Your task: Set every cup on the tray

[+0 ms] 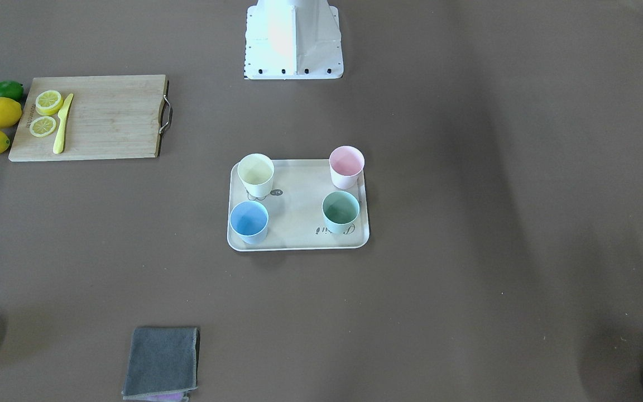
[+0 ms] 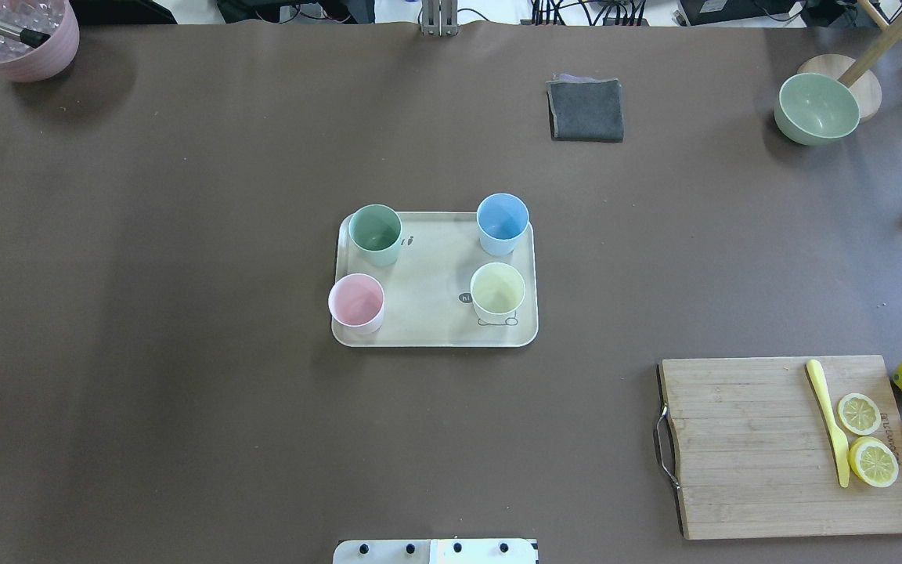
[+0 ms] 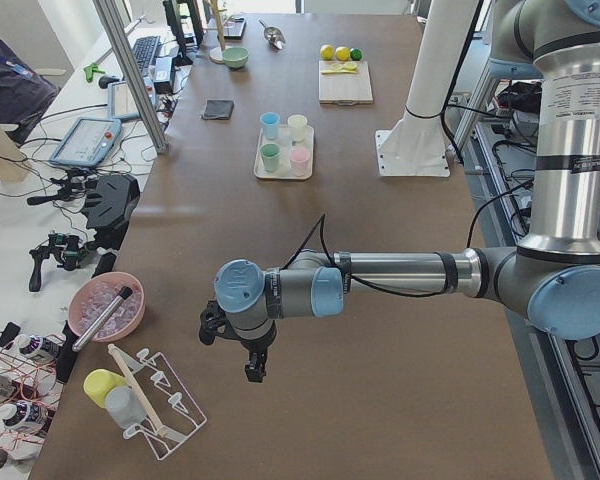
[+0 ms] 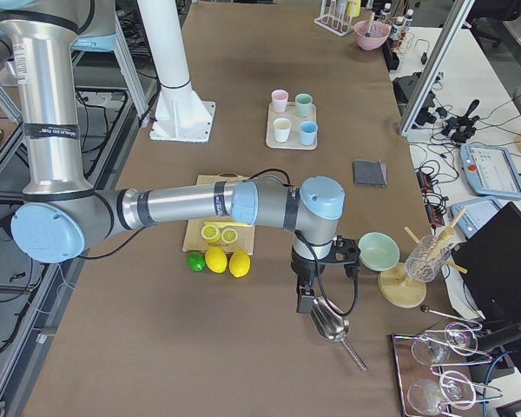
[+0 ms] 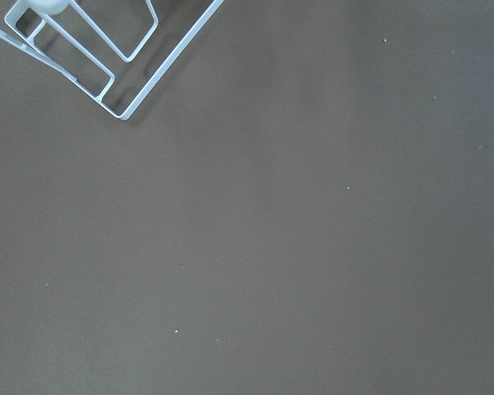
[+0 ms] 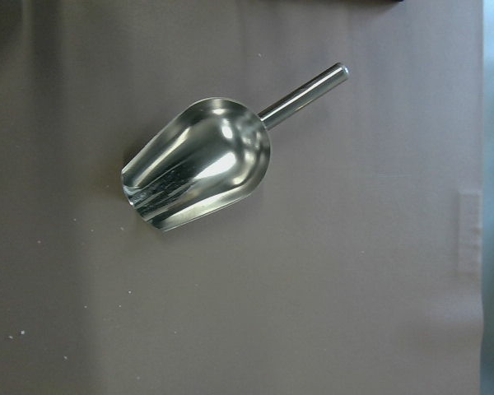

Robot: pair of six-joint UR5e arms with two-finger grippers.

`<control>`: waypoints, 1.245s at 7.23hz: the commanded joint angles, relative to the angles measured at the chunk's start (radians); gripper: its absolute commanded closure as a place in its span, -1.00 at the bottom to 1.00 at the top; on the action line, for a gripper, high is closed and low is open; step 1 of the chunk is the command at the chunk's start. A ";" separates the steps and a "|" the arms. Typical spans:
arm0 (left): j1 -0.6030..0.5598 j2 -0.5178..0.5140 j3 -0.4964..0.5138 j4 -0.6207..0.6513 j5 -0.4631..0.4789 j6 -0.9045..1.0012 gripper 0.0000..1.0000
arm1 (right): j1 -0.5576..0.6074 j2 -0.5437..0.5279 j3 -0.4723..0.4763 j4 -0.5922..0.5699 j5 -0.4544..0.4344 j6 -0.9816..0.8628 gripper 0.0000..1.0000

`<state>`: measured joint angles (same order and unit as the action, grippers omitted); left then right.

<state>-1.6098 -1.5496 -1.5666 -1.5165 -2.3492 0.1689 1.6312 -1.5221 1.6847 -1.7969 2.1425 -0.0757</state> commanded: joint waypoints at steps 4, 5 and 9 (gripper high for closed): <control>-0.002 0.016 -0.027 -0.025 0.001 0.001 -0.96 | -0.001 -0.035 -0.002 0.002 0.099 -0.001 -1.00; -0.002 0.016 -0.027 -0.025 0.002 0.001 -0.96 | -0.001 -0.036 -0.006 0.002 0.099 0.000 -1.00; -0.004 0.016 -0.030 -0.025 0.001 0.003 -0.96 | -0.001 -0.061 -0.005 0.002 0.099 -0.001 -1.00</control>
<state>-1.6140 -1.5341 -1.5983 -1.5417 -2.3485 0.1716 1.6306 -1.5774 1.6784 -1.7948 2.2412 -0.0760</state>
